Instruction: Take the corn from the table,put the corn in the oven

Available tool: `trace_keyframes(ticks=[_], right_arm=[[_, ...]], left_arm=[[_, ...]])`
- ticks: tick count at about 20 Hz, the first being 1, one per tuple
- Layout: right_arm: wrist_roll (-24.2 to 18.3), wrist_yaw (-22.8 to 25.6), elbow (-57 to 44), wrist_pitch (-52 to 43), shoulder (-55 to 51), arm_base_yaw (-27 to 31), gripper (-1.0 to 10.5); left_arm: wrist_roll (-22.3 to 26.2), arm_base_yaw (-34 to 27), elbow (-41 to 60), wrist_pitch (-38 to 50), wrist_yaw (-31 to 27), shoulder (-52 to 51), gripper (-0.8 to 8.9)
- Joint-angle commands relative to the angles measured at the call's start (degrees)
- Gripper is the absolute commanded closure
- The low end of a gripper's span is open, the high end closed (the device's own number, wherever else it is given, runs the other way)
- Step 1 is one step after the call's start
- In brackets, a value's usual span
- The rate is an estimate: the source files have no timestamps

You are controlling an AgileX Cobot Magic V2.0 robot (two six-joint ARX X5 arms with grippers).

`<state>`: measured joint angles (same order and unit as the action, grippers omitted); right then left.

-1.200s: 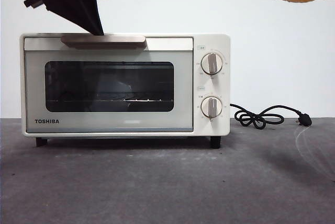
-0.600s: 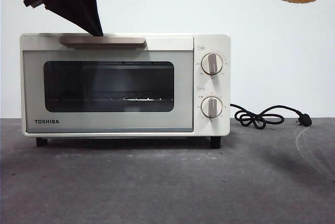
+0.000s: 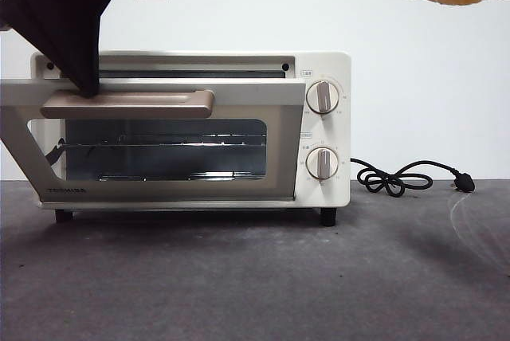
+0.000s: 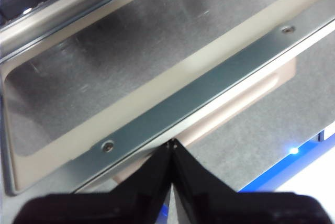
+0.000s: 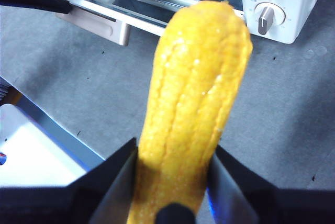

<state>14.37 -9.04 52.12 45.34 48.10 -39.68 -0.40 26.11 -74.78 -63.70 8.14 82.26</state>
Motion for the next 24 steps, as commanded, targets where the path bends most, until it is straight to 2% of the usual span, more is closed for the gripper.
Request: trace_keyframes(ticks=[1, 6, 8, 11, 13, 18, 22, 24], right_arm=[[0.46, -0.2, 0.13, -0.09, 0.0, -0.11, 9.6], [0.39, -0.24, 0.13, 1.53, 0.0, -0.11, 9.6], [-0.24, -2.25, 0.13, 1.33, 0.0, -0.11, 9.6], [-1.16, -6.6, 0.13, 0.83, 0.02, -0.13, 9.6], [-3.21, -8.72, 0.13, -0.52, 0.04, -0.13, 9.6], [-3.63, -19.61, 0.13, -14.47, 2.12, -0.76, 9.6], [-3.63, -19.8, 0.13, -27.56, 7.74, -6.43, 9.6], [-4.2, -17.11, 0.13, -32.15, 10.99, -9.6, 9.6]], left_arm=[[0.7, -0.48, 0.79, -0.37, -2.14, 1.01, 8.19], [0.74, 2.21, 0.79, -9.92, -1.79, 0.79, 8.19], [1.09, 5.14, 0.79, -12.0, -2.21, -0.7, 8.19], [0.22, 10.01, 0.74, -8.76, -2.19, -6.25, 8.19], [-1.51, 12.22, 0.74, -4.44, -2.16, -10.82, 8.19], [-5.7, 13.33, 0.74, 7.23, -2.16, -22.56, 8.19], [-6.86, 13.31, 0.74, 12.44, -2.21, -30.53, 8.19], [-6.88, 13.31, 0.74, 14.08, -2.29, -33.64, 8.19]])
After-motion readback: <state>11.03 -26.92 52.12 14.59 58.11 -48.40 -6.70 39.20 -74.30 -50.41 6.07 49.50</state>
